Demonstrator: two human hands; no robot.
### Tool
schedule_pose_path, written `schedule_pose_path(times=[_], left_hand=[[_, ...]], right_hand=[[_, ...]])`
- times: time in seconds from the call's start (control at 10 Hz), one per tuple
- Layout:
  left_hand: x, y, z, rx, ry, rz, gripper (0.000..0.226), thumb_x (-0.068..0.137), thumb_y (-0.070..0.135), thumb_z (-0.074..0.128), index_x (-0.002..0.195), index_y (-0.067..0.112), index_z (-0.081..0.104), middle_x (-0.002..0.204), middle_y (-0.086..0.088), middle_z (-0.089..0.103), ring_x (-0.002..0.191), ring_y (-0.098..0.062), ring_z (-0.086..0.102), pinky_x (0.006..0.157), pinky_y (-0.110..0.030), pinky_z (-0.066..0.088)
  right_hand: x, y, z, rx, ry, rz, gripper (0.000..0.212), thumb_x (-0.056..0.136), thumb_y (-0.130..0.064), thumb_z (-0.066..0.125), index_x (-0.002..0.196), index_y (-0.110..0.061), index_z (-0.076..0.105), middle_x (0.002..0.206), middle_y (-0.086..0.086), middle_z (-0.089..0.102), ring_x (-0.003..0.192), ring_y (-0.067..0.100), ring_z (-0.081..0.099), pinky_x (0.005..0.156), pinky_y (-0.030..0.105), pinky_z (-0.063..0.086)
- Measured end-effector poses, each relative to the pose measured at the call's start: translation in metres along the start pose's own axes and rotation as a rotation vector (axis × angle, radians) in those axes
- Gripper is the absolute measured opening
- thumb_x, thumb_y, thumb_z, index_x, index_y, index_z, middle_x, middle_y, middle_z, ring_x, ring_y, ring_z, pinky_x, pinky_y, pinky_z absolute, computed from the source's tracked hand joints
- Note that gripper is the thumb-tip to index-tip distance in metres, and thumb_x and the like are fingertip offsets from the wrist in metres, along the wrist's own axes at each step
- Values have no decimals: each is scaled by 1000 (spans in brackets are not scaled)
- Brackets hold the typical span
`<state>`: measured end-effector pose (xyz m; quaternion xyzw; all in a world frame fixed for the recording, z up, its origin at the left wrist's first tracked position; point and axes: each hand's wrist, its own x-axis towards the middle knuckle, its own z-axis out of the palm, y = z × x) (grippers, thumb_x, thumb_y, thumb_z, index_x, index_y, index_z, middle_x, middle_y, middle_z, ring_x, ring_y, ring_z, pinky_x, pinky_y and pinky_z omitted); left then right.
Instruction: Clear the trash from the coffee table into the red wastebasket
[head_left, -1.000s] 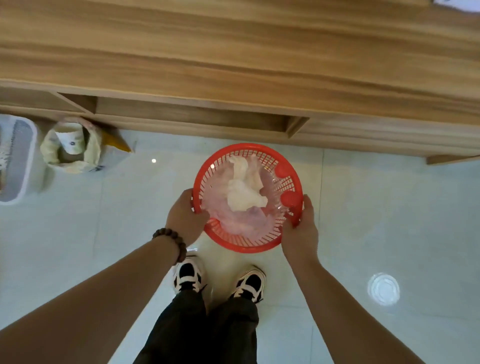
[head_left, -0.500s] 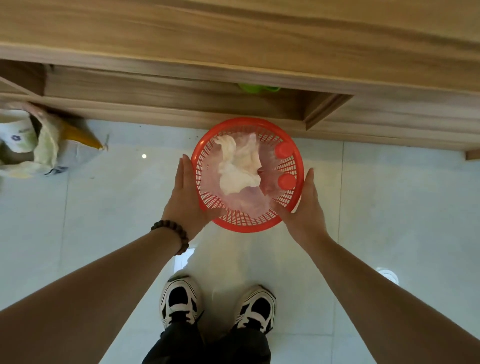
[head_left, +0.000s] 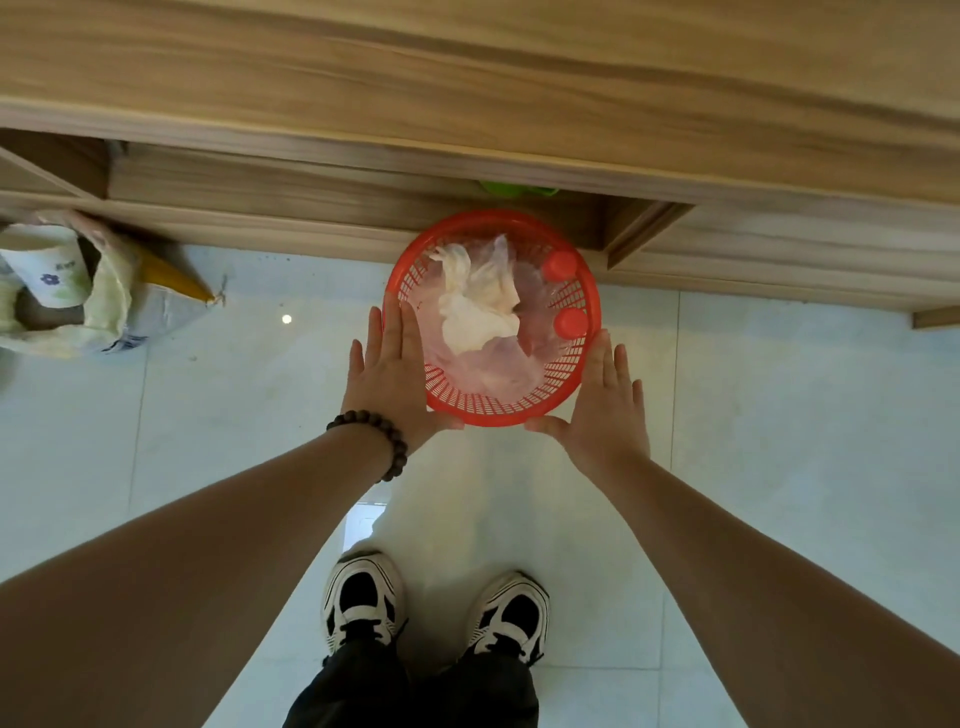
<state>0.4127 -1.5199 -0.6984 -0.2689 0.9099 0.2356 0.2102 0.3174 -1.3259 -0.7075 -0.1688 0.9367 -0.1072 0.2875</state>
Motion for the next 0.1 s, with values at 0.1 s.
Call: schedule_pose_path(times=[0.1], left_hand=[[-11, 3, -11, 74, 3, -3, 117, 74, 65, 58, 147, 8, -13, 158, -10, -11, 144, -28, -11, 114, -45, 2]], right_hand=[[-10, -8, -14, 14, 10, 20, 113, 73, -62, 62, 148, -16, -8, 160, 5, -1, 146, 23, -5, 116, 45, 6]])
